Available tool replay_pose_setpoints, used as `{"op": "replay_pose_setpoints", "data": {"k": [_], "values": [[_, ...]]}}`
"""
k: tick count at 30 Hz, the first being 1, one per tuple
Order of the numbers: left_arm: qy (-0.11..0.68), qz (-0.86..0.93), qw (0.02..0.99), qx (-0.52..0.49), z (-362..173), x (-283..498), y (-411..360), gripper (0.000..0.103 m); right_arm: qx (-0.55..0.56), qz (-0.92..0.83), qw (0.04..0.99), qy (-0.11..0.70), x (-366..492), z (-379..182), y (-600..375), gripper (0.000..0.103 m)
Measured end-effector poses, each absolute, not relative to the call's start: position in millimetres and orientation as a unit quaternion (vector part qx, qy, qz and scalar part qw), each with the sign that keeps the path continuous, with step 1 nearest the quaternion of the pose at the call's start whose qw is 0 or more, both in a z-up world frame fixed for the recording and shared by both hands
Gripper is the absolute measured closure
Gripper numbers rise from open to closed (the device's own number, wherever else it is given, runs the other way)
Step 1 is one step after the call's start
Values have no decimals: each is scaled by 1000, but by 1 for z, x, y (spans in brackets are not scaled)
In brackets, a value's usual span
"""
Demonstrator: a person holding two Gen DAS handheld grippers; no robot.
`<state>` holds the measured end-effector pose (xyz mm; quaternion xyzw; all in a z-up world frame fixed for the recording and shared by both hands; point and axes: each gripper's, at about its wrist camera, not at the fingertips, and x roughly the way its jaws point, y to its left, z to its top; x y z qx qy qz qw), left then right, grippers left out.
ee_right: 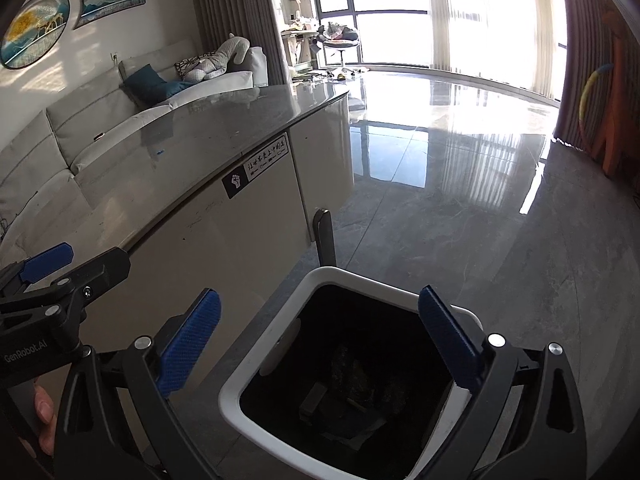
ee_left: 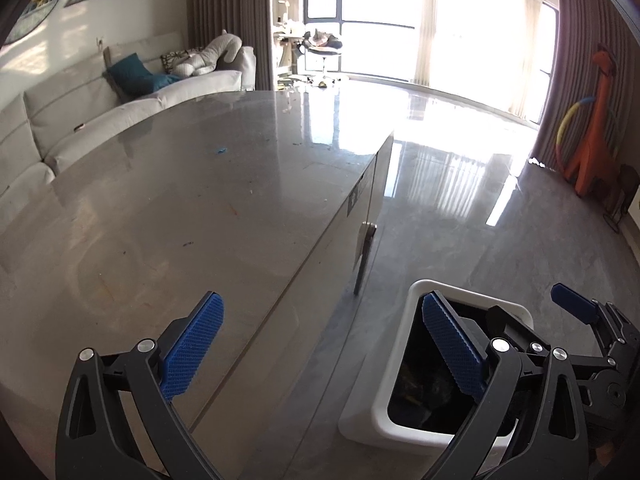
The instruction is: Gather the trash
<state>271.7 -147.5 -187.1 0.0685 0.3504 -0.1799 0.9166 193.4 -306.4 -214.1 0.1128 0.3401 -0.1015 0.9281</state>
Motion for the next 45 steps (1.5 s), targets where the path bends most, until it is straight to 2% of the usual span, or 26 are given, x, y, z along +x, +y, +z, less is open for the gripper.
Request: {"op": "replay_pose_setpoints", "data": {"k": [13,28,35,45], "values": [[308,-111,943,55,-166,264,-121,5,113,-108,937,313,196,-197,-294,5],[290,-59,955,0,-129,265,-40,5,55,-68,968,235,200,-148,-228,5],[322,4,946,-21,-138,273,8,5,14,-18,973,228,215,-145,-183,5],[295,104,950,-9,-137,248,53,5,33,31,976,215,242,-133,-138,5]]}}
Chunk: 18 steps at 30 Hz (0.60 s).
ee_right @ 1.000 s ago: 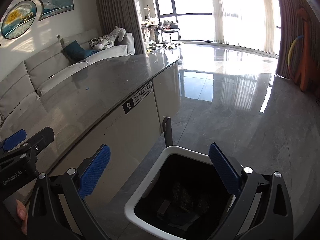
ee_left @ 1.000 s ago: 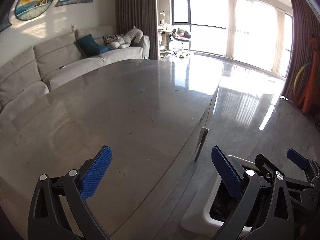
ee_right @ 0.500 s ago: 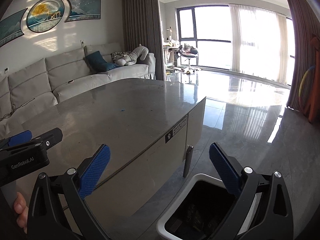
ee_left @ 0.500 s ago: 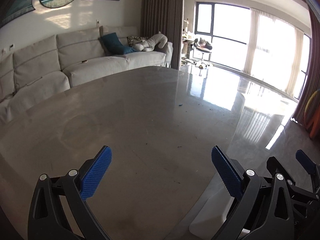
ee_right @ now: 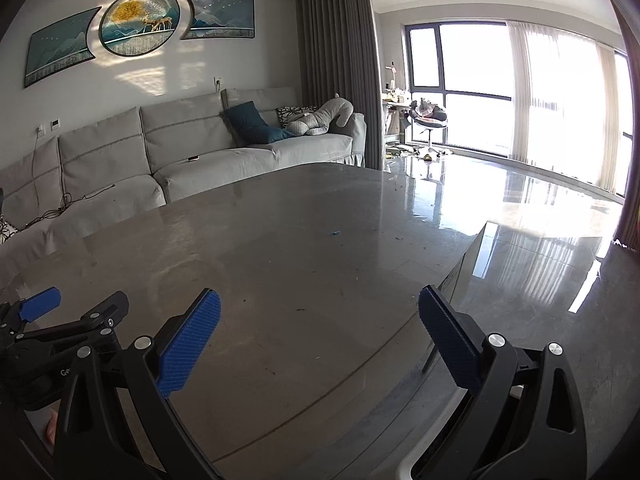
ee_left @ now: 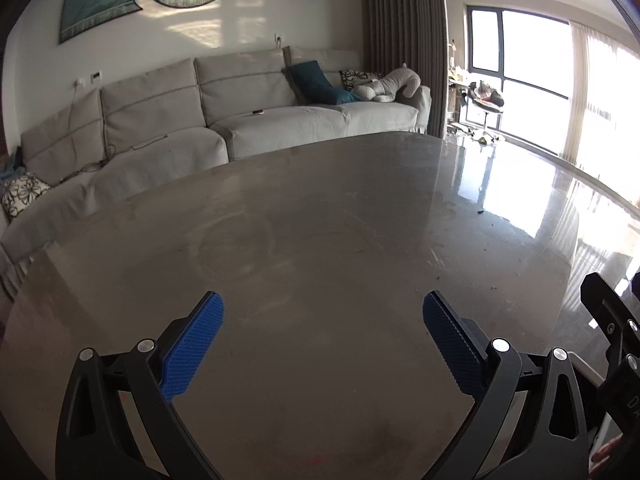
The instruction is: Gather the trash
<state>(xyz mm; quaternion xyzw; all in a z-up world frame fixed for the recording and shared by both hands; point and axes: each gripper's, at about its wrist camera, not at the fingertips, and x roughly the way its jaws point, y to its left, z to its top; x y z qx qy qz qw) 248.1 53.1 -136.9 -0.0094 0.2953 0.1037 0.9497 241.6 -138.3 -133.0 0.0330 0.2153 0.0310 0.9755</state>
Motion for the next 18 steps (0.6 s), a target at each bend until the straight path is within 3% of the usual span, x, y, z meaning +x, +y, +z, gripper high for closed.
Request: {"op": "replay_pose_setpoints", "data": {"k": [18], "values": [[296,146,944,-29,-137,236,89,5,20,83,970,226,251,-139,-90,5]]}}
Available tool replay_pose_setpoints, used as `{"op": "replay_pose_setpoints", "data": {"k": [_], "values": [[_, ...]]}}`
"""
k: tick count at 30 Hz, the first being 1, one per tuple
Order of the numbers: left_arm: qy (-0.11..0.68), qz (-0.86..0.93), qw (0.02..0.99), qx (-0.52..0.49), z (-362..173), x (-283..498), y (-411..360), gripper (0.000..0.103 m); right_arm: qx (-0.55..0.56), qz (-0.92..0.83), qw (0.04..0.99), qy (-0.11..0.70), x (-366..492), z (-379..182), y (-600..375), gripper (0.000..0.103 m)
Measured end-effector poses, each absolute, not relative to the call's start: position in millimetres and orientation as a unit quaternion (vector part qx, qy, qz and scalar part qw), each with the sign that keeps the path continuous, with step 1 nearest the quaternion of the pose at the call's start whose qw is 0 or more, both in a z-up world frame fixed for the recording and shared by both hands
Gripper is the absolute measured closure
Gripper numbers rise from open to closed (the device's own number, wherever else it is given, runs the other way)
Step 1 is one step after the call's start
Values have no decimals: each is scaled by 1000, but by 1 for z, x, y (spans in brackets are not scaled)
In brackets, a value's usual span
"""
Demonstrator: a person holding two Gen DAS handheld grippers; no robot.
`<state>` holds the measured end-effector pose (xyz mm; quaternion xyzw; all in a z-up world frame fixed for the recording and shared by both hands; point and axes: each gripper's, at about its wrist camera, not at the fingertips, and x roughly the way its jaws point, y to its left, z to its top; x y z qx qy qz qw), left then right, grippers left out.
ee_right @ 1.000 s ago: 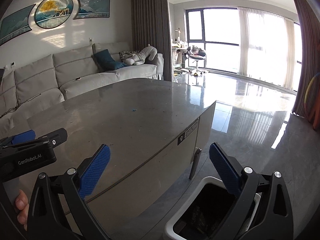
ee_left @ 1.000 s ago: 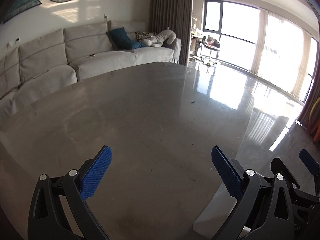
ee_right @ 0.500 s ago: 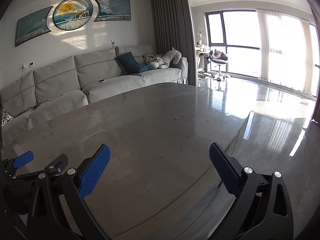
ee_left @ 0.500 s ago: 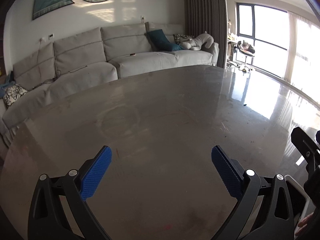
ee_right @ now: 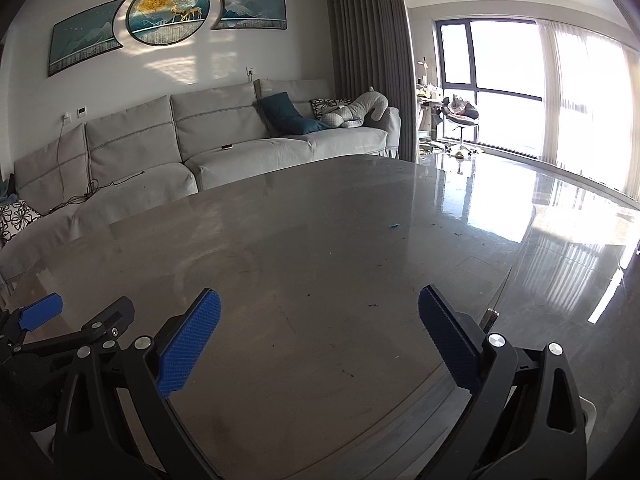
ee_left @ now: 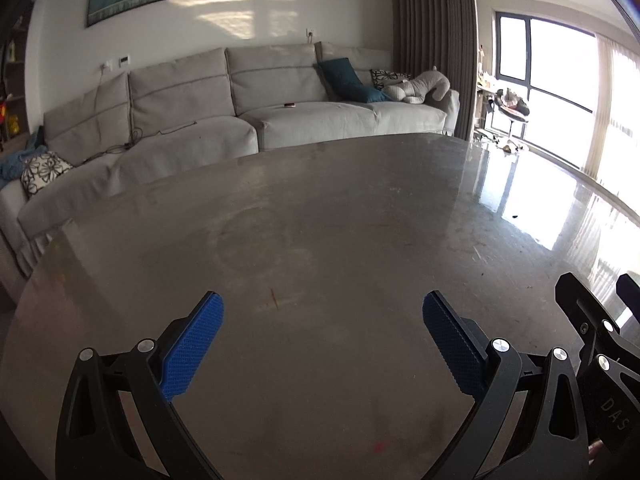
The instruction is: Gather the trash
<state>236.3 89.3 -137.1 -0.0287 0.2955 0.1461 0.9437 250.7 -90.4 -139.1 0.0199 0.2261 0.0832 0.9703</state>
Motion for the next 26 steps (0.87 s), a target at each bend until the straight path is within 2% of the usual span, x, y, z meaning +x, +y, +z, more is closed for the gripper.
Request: {"op": "replay_pose_setpoints", "data": {"k": [15,26], "values": [[294,141,945,-21,-137,234,86,5,33,78,970,227,246,-142,-95,5],[315,143,937,-56,-139,238,99,5,30,80,970,227,247,-142,-90,5]]}}
